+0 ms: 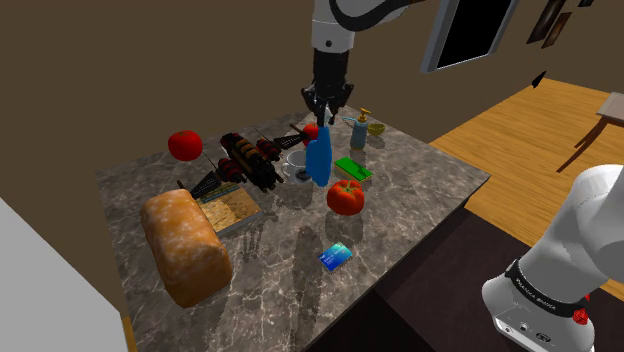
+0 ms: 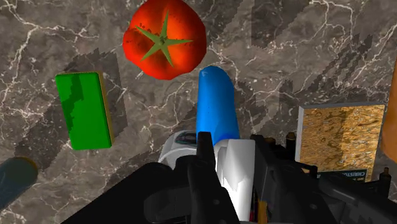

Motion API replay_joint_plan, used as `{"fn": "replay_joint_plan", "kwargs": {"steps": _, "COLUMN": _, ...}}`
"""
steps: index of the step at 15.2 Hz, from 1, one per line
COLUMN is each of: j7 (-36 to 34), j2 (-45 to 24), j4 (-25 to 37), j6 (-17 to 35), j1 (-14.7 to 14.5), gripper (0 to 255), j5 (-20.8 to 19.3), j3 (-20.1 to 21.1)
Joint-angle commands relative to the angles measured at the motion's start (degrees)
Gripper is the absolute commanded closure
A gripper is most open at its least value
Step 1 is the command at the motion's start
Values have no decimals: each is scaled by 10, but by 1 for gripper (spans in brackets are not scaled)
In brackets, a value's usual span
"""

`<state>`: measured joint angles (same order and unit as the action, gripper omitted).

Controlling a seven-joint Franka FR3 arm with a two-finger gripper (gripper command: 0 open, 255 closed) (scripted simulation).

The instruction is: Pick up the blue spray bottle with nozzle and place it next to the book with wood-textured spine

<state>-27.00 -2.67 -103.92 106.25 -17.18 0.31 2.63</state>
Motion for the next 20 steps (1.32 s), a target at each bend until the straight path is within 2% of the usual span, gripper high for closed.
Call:
{"fn": "replay_joint_plan", "kwargs": {"steps": 1, "j7": -27, "j2": -6, "j4": 9, "j6": -2, "j1": -14, "gripper": 255, "j5": -1, "j3": 12}}
{"fn": "replay_joint_plan", "kwargs": {"steps": 10, "j7": -143, "j2": -84, "j4": 110, "j6": -26, "j1": -78, "gripper": 255, "j5": -16, "j3": 62}}
{"fn": "replay_joint_plan", "kwargs": {"steps": 20, "j7": -144, "j2": -94, "j4": 45, "j6": 48, "j1": -78, "gripper": 255, "j5": -17, "j3": 61}}
